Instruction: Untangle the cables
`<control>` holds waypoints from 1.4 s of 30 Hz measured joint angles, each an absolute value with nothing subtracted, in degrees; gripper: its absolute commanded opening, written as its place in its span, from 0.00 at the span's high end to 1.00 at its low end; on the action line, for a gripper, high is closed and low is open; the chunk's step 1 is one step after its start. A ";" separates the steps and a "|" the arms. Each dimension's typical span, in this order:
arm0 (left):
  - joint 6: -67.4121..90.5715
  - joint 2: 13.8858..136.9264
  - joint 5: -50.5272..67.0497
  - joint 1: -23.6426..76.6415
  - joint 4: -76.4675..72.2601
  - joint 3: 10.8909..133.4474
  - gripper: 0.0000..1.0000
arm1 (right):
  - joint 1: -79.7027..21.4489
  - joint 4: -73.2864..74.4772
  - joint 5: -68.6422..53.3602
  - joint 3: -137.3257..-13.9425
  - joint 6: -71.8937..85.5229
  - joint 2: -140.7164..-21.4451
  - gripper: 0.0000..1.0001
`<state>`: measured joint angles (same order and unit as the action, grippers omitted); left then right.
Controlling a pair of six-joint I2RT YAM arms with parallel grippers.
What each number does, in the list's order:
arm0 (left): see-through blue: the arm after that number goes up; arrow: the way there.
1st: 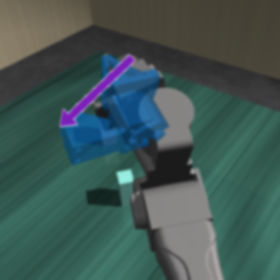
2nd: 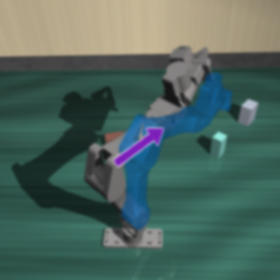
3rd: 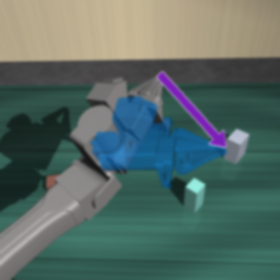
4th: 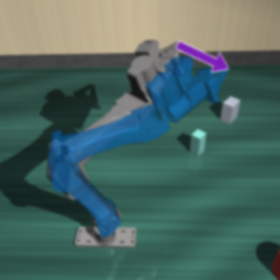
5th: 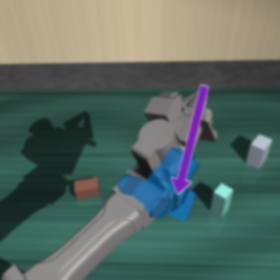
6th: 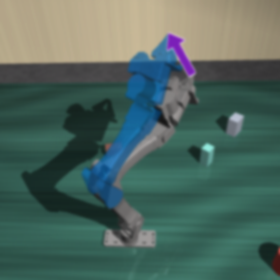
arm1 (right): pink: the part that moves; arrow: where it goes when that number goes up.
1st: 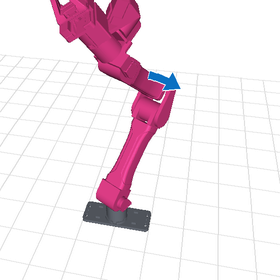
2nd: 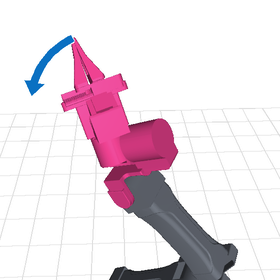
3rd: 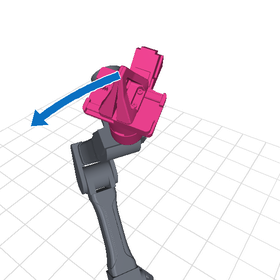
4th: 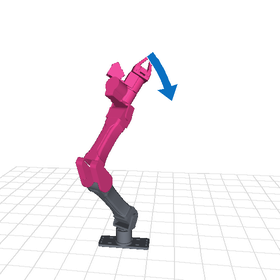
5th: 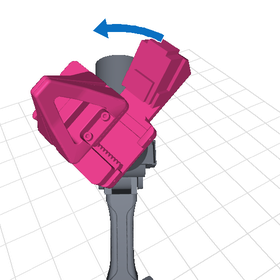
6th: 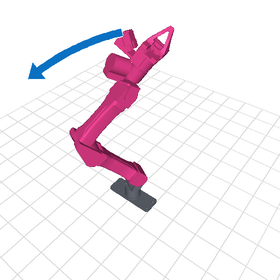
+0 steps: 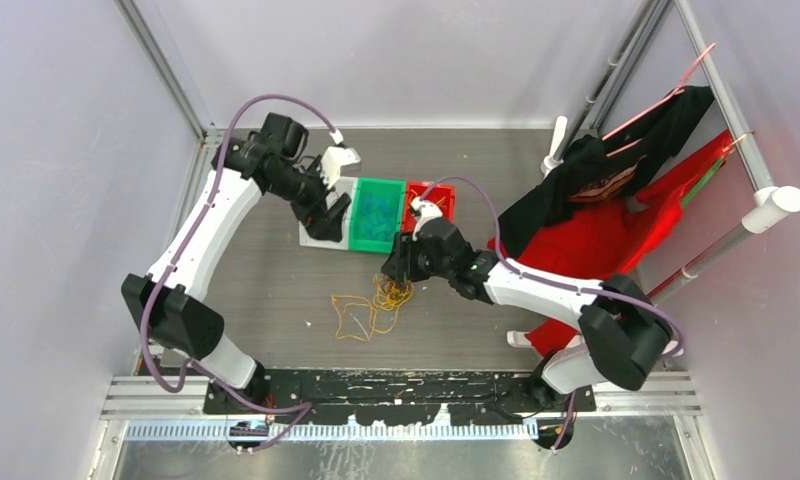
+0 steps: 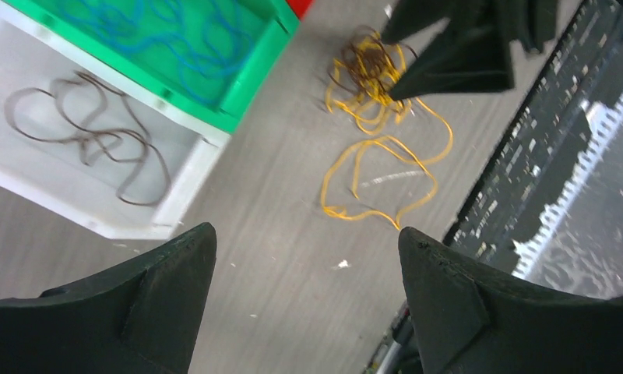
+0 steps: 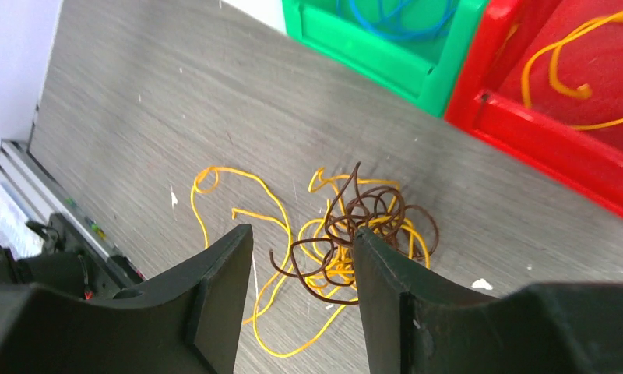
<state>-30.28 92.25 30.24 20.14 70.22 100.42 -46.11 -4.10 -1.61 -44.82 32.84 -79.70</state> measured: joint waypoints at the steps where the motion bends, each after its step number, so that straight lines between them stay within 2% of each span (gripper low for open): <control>1: -30.68 91.00 30.61 19.99 70.81 98.35 0.13 | -46.22 -3.70 -2.90 -45.25 32.82 -81.08 0.46; 4: -31.24 88.36 31.33 19.66 71.13 93.43 0.13 | -46.48 -1.74 -5.02 -46.54 32.53 -84.16 0.51; 9: -32.08 84.68 32.71 19.38 71.29 88.75 0.14 | -47.09 0.14 -5.69 -48.31 31.16 -86.98 0.83; 12: -32.73 83.00 33.93 19.38 71.24 87.88 0.16 | -47.16 0.14 -5.67 -48.56 30.57 -87.05 0.97; 13: -33.26 82.48 34.33 19.38 71.22 87.39 0.16 | -47.20 0.08 -5.67 -48.66 30.48 -87.05 0.99; 24: -36.67 78.94 36.60 19.57 70.78 79.70 0.26 | -48.34 -3.36 -9.23 -49.01 31.29 -84.95 0.99; 42: -30.65 74.13 41.04 20.62 63.33 71.68 0.32 | -50.43 -24.32 -18.65 -50.26 43.75 -82.72 0.99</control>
